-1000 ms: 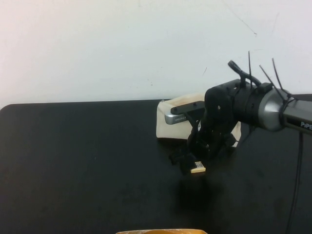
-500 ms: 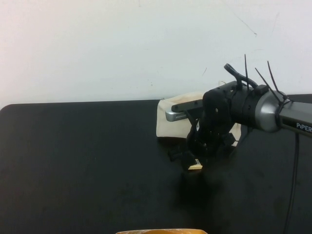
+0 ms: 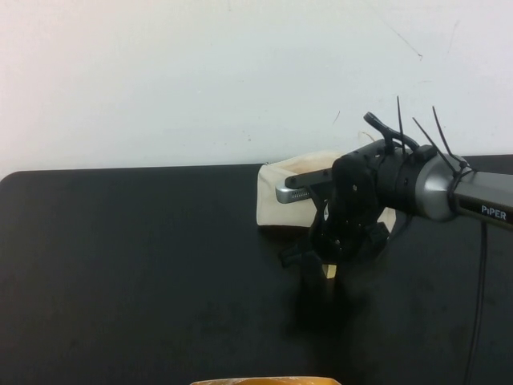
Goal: Put eraser into pencil case
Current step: Pick up the eraser from the table
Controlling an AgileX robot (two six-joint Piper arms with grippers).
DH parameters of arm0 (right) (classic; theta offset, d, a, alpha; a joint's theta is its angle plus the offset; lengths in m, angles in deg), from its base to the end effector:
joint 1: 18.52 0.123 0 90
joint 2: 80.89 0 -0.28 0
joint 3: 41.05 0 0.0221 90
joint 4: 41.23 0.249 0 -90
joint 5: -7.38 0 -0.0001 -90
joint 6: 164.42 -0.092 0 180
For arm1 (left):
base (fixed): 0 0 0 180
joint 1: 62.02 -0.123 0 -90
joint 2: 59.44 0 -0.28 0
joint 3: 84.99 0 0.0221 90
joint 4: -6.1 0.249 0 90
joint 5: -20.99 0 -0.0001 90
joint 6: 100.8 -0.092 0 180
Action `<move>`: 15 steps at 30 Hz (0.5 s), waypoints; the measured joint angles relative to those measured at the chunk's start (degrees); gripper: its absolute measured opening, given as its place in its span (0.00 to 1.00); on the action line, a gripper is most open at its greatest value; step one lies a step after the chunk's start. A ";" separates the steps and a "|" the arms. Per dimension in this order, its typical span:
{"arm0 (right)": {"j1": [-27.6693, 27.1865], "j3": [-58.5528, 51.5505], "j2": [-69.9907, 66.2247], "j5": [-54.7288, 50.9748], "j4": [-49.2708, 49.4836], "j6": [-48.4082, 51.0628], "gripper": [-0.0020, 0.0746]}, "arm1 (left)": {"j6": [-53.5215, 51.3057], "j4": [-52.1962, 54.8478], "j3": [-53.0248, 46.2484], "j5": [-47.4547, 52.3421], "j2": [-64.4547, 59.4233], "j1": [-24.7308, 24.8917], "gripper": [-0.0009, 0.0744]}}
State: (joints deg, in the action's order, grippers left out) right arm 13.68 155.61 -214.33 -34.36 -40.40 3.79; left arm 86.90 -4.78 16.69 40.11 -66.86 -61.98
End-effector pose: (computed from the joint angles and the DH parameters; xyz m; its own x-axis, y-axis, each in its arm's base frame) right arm 0.3874 0.2450 0.1482 -0.8842 -0.3028 -0.3557 -0.3541 0.9311 0.0875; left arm 0.0579 -0.0057 0.1765 -0.2575 -0.3081 -0.9158 -0.0200 0.9493 -0.3138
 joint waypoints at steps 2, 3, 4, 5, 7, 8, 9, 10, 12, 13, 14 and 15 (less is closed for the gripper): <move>0.00 0.00 0.00 0.00 0.00 0.00 0.56 | 0.00 0.00 0.00 0.00 0.00 0.00 0.01; 0.00 0.00 0.00 0.00 0.00 0.00 0.53 | 0.00 0.00 0.00 0.00 0.00 0.00 0.01; 0.00 0.00 0.00 0.00 0.00 0.00 0.49 | 0.00 0.00 0.00 0.00 0.00 0.00 0.01; 0.00 0.00 0.00 -0.25 0.00 0.00 0.42 | 0.00 0.00 0.00 0.00 0.00 0.00 0.01; 0.00 0.00 0.13 -0.91 0.00 0.37 0.25 | 0.00 0.00 0.00 0.00 0.00 0.00 0.01; 0.00 0.00 0.42 -1.54 0.00 0.74 0.18 | 0.00 0.00 0.00 0.00 0.00 0.00 0.01; 0.00 -0.13 1.05 -2.21 0.00 1.23 0.18 | 0.00 0.00 0.00 0.00 0.00 0.00 0.01; 0.00 -0.11 1.64 -3.00 0.00 2.31 0.18 | 0.00 0.00 0.00 0.00 0.00 0.00 0.01; 0.00 -0.11 4.04 -5.48 0.49 6.28 0.18 | 0.00 0.00 0.00 0.00 0.00 0.00 0.01; 0.00 -0.11 5.69 -6.72 1.29 8.34 0.18 | 0.00 0.00 0.00 0.00 0.00 0.00 0.01; 0.00 -0.11 7.59 -8.27 2.07 11.04 0.18 | 0.00 0.00 0.00 0.00 0.00 0.00 0.01; 0.00 -0.11 9.72 -9.64 2.77 13.44 0.18 | 0.00 0.00 0.00 0.00 0.00 0.00 0.01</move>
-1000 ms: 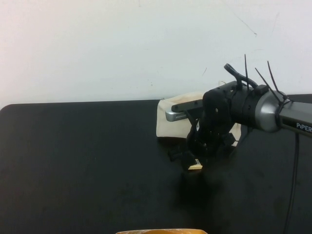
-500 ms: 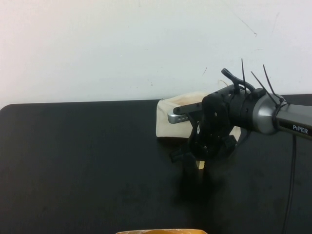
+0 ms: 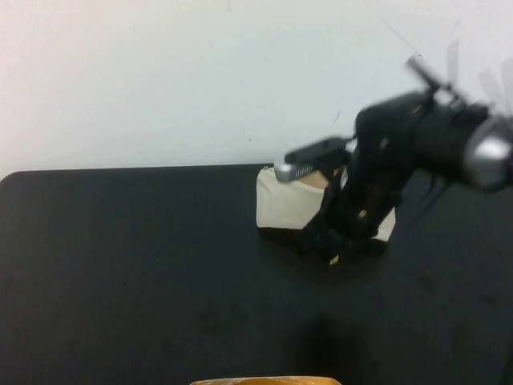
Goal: Put eraser into pencil case
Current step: Pick up the eraser from the table, then place the eraser on the pencil case
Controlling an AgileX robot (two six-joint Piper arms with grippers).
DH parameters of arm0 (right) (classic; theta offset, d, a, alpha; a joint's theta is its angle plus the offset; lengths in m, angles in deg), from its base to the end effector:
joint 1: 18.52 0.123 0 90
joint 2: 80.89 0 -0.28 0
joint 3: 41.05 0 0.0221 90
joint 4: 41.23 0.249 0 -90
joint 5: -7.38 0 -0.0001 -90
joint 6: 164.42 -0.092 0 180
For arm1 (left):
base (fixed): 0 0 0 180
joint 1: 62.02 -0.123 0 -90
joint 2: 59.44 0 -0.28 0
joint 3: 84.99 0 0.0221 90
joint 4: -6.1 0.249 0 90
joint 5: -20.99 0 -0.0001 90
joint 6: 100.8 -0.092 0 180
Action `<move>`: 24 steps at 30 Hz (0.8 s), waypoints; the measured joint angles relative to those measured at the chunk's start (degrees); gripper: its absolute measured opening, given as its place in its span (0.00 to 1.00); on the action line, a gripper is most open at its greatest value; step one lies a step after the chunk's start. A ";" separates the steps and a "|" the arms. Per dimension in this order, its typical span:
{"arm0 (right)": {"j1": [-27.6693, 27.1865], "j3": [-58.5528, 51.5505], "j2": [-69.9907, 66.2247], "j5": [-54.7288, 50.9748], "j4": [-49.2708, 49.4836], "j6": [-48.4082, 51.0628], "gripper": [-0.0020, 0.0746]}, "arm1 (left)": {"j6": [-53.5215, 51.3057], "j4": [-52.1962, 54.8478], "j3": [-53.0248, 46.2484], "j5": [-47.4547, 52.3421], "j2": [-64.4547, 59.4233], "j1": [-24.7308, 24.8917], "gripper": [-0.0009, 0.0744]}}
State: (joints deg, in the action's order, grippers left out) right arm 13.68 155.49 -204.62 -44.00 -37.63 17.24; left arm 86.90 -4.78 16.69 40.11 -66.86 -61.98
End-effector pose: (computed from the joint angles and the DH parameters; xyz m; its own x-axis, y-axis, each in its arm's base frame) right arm 0.3644 0.2348 0.2178 -0.7930 -0.4872 -0.3658 -0.5393 0.8407 0.0494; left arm 0.0579 -0.0057 0.1765 -0.2575 -0.3081 -0.9158 -0.0200 0.9493 -0.3138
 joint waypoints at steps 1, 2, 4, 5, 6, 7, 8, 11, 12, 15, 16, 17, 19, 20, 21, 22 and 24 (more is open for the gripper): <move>0.00 0.00 1.75 -1.05 0.26 1.61 0.18 | 0.00 0.00 0.00 0.00 0.00 0.00 0.01; 0.00 0.00 4.06 -1.51 0.35 3.22 0.18 | 0.00 0.00 0.00 0.00 0.00 0.00 0.01; 0.10 0.00 7.99 -1.00 0.22 5.23 0.18 | 0.00 0.00 0.00 0.00 0.00 0.00 0.01; 0.10 0.00 9.95 0.04 -0.27 5.75 0.18 | 0.00 0.00 0.00 0.00 0.00 0.00 0.01; 0.10 0.00 11.56 1.68 -0.92 6.11 0.18 | 0.00 0.00 0.00 0.00 0.00 0.00 0.01; 0.10 0.00 12.82 3.78 -1.76 6.28 0.18 | 0.00 0.00 0.00 0.00 0.00 0.00 0.01; 0.10 0.00 13.52 5.73 -2.42 6.36 0.18 | 0.00 0.00 0.00 0.00 0.00 0.00 0.01; 0.10 0.00 13.88 13.47 -3.95 6.50 0.18 | 0.00 0.00 0.00 0.00 0.00 0.00 0.01; 0.10 0.00 13.30 15.57 -4.32 6.50 0.18 | 0.00 0.00 0.00 0.00 0.00 0.00 0.01; -0.24 0.00 10.85 19.59 -4.69 6.30 0.18 | 0.00 0.00 0.00 0.00 0.00 0.00 0.01; -0.65 0.00 9.73 20.38 -4.69 6.02 0.18 | 0.00 0.00 0.00 0.00 0.00 0.00 0.01; -1.05 0.00 8.78 20.71 -4.72 5.77 0.18 | 0.00 0.00 0.00 0.00 0.00 0.00 0.01; -2.16 0.00 6.47 21.29 -4.82 4.93 0.18 | 0.00 0.00 0.00 0.00 0.00 0.00 0.01; -2.76 0.00 5.38 21.60 -4.82 4.45 0.18 | 0.00 0.00 0.00 0.00 0.00 0.00 0.01; -3.35 0.00 4.39 21.91 -4.95 3.91 0.18 | 0.00 0.00 0.00 0.00 0.00 0.00 0.01; -3.93 0.00 3.48 22.13 -4.95 3.31 0.20 | 0.00 0.00 0.00 0.00 0.00 0.00 0.01; -4.91 -0.08 2.15 22.57 -5.08 1.56 0.27 | 0.00 0.00 0.00 0.00 0.00 0.00 0.01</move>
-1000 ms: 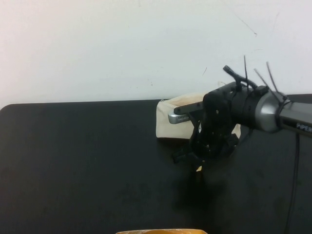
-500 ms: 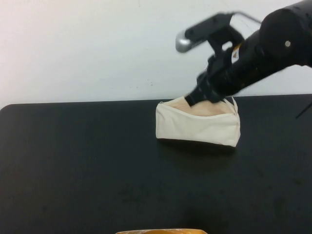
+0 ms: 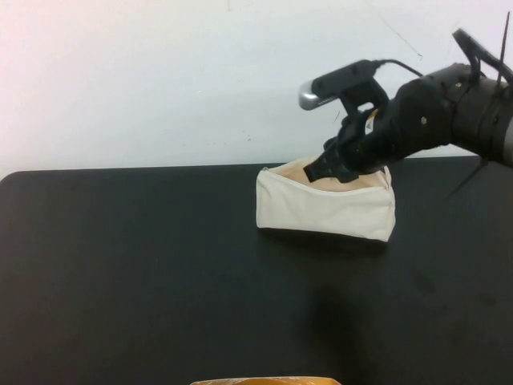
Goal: Put eraser into pencil case
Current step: Place the eraser on the pencil case
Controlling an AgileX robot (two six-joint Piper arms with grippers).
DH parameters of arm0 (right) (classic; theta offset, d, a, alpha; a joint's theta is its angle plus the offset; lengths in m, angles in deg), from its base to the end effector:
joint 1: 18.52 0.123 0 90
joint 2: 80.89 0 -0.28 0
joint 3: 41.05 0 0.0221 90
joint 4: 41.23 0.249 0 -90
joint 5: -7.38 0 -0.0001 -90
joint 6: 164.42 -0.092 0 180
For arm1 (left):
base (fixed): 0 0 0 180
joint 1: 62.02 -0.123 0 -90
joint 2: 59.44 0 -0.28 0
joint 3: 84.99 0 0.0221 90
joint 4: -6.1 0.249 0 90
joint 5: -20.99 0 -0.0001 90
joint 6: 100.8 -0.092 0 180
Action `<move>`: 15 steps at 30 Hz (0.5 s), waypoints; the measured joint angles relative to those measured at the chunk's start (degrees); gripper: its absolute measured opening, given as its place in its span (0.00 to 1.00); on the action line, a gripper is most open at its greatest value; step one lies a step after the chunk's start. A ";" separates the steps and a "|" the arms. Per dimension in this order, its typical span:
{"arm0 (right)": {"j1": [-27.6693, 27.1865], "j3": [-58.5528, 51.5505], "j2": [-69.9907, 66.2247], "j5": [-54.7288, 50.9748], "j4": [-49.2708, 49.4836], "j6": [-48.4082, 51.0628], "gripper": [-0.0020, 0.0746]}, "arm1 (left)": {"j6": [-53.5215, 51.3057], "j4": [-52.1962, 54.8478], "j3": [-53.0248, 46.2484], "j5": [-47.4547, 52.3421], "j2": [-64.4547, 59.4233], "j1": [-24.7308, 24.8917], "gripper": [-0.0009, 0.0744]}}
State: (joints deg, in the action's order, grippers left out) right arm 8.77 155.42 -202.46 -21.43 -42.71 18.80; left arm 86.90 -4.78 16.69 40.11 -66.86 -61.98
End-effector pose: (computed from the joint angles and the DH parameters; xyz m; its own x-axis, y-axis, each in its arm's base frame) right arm 0.4084 0.2094 0.2542 -0.5789 -0.3873 -0.7176 -0.4976 0.8649 -0.0653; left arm 0.0579 -0.0057 0.1765 -0.2575 -0.3081 -0.9158 -0.0200 0.9493 -0.3138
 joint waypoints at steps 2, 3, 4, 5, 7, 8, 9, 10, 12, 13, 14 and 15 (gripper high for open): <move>-0.90 -0.15 -0.82 0.71 0.00 -2.52 0.38 | 0.00 0.00 0.00 0.00 0.00 0.00 0.01; -1.27 -0.14 -1.20 0.82 -0.11 -3.54 0.45 | 0.00 0.00 0.00 0.00 0.00 0.00 0.01; -1.52 -0.18 -1.32 0.96 -0.11 -4.25 0.52 | 0.00 0.00 0.00 0.00 0.00 0.00 0.01; -1.98 -0.27 -1.32 1.05 -0.11 -4.55 0.56 | 0.00 0.00 0.00 0.00 0.00 0.00 0.01; -2.35 -0.27 -1.07 0.64 -0.11 -5.32 0.62 | 0.00 0.00 0.00 0.00 0.00 0.00 0.01; -2.36 -0.27 -0.73 0.04 -0.11 -5.57 0.63 | 0.00 0.00 0.00 0.00 0.00 0.00 0.01; -2.49 -0.27 -0.11 -1.00 -0.11 -5.72 0.63 | 0.00 0.00 0.00 0.00 0.00 0.00 0.01; -2.49 -0.31 0.79 -2.21 -0.11 -5.79 0.61 | 0.00 0.00 0.00 0.00 0.00 0.00 0.01; -2.49 -0.31 3.13 -4.58 -0.11 -5.79 0.51 | 0.00 0.00 0.00 0.00 0.00 0.00 0.01; -2.49 -0.40 4.76 -5.78 -0.11 -5.62 0.43 | 0.00 0.00 0.00 0.00 0.00 0.00 0.01; -2.49 -0.40 6.24 -6.55 -0.11 -5.31 0.36 | 0.00 0.00 0.00 0.00 0.00 0.00 0.01; -2.49 -0.72 8.32 -7.22 -0.11 -4.88 0.26 | 0.00 0.00 0.00 0.00 0.00 0.00 0.01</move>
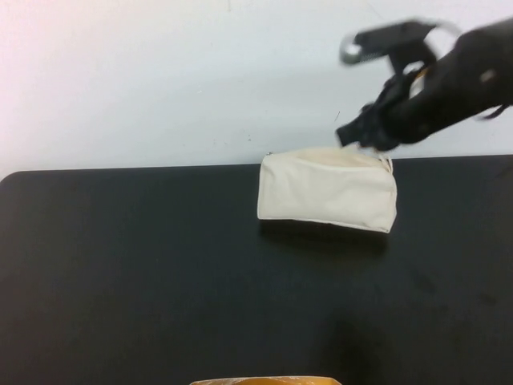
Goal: Put eraser into pencil case
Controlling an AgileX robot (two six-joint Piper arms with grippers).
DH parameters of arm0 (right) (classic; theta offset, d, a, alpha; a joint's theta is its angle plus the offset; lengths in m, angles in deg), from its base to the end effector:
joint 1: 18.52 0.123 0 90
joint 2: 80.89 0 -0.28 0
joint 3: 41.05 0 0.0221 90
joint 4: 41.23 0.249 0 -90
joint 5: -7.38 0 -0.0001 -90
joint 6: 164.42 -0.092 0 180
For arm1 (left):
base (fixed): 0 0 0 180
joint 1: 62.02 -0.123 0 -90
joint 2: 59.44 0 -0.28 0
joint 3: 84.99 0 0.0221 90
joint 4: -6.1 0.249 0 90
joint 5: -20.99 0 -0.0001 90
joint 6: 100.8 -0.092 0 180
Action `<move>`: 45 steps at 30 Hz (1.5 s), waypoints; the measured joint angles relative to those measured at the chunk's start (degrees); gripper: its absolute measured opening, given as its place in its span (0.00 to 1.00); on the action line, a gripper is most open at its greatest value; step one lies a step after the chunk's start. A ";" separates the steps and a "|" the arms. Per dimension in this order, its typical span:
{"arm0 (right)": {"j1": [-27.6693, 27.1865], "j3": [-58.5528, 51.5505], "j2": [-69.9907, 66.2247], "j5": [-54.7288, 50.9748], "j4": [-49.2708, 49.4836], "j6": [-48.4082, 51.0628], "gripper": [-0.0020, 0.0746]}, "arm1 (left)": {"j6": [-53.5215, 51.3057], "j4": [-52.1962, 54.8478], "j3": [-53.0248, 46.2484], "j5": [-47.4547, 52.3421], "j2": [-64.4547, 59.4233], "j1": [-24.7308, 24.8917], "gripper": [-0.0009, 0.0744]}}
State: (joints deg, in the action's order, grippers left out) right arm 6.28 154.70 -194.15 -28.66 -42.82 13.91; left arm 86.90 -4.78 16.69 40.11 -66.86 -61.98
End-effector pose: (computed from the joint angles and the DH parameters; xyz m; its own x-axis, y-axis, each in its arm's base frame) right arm 0.3882 0.1777 0.3062 -0.6281 -0.2828 -0.7250 -0.4045 0.9145 -0.0064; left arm 0.0579 -0.0057 0.1765 -0.2575 -0.3081 -0.9158 -0.0200 0.9493 -0.3138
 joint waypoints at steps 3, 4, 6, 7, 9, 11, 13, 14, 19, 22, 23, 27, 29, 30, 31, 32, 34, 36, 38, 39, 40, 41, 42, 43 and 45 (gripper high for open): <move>0.00 -2.78 7.46 -0.44 0.38 1.17 0.10 | 0.00 0.00 0.00 0.00 0.00 0.00 0.01; 0.00 -4.57 10.41 -0.20 0.50 1.67 0.07 | 0.00 0.00 0.00 0.00 0.00 0.00 0.01; 0.14 -8.30 15.44 0.74 1.04 2.69 0.05 | 0.00 0.00 0.00 0.00 0.00 0.00 0.01; 0.49 -11.61 19.42 1.81 1.59 3.77 0.04 | 0.00 0.00 0.00 0.00 0.00 0.00 0.01; 1.12 -17.10 25.58 3.80 2.59 5.41 0.03 | 0.00 0.00 0.00 0.00 0.00 0.00 0.01; 2.02 -22.60 32.51 5.97 3.83 7.00 0.03 | 0.00 0.00 0.00 0.00 0.00 0.00 0.01; 2.55 -30.59 42.12 7.48 4.64 8.41 0.03 | 0.00 -0.09 0.00 0.00 0.00 0.00 0.01; 2.55 -32.81 45.50 7.48 4.64 8.79 0.03 | 0.00 -0.09 0.00 0.00 0.00 0.00 0.01; 2.55 -41.37 61.46 4.48 4.38 9.45 0.03 | 0.00 -0.09 0.00 0.00 0.00 0.00 0.01; 2.55 -46.33 70.85 -1.31 3.09 9.26 0.03 | 0.00 -0.09 0.00 0.00 0.00 0.00 0.01; 2.55 -48.04 74.37 -2.54 2.65 9.26 0.03 | 0.00 -0.09 0.00 0.00 0.00 0.00 0.01; 2.66 -55.19 86.59 -1.72 0.18 9.26 0.03 | 0.00 -0.09 0.00 0.00 0.00 0.00 0.01; 2.79 -58.79 91.66 1.17 -2.99 9.21 0.03 | 0.00 -0.09 0.00 0.00 0.00 0.00 0.01; 2.79 -60.73 93.73 3.05 -4.77 8.97 0.03 | 0.00 -0.09 0.00 0.00 0.00 0.00 0.01; 2.79 -62.50 95.46 4.88 -6.58 8.41 0.03 | 0.00 -0.09 0.00 0.00 0.00 0.00 0.01; 2.79 -64.08 96.63 6.51 -7.72 7.73 0.03 | 0.00 -0.09 0.00 0.00 0.00 0.00 0.01; 2.79 -66.40 98.57 8.18 -9.19 6.03 0.03 | 0.00 -0.09 0.00 0.00 0.00 0.00 0.01; 2.79 -68.58 99.73 9.33 -9.97 4.62 0.03 | 0.00 -0.09 0.00 0.00 0.00 0.00 0.01; 2.79 -70.88 100.46 10.85 -10.22 3.28 0.03 | 0.00 -0.09 0.00 0.00 0.00 0.00 0.01; 2.79 -72.34 100.74 12.00 -10.33 2.36 0.03 | 0.00 -0.09 0.00 0.00 0.00 0.00 0.01; 2.79 -73.90 101.12 13.37 -10.43 1.67 0.03 | 0.00 -0.09 0.00 0.00 0.00 0.00 0.01; 2.79 -75.47 101.74 14.60 -10.59 0.69 0.03 | 0.00 -0.09 0.00 0.00 0.00 0.00 0.01; 2.27 -76.92 102.42 15.50 -10.58 0.03 0.03 | 0.00 -0.09 0.00 0.00 0.00 0.00 0.01; 1.52 -78.21 103.22 16.17 -10.58 -0.40 0.02 | 0.00 -0.09 0.00 0.00 0.00 0.00 0.01; -2.79 -80.45 105.23 15.43 -10.58 -0.89 0.03 | 0.00 -0.09 0.00 0.00 0.00 0.00 0.01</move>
State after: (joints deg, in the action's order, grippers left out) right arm 3.49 74.25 -88.92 -13.23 -53.40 13.02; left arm 86.90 -4.87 16.69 40.11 -66.86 -61.98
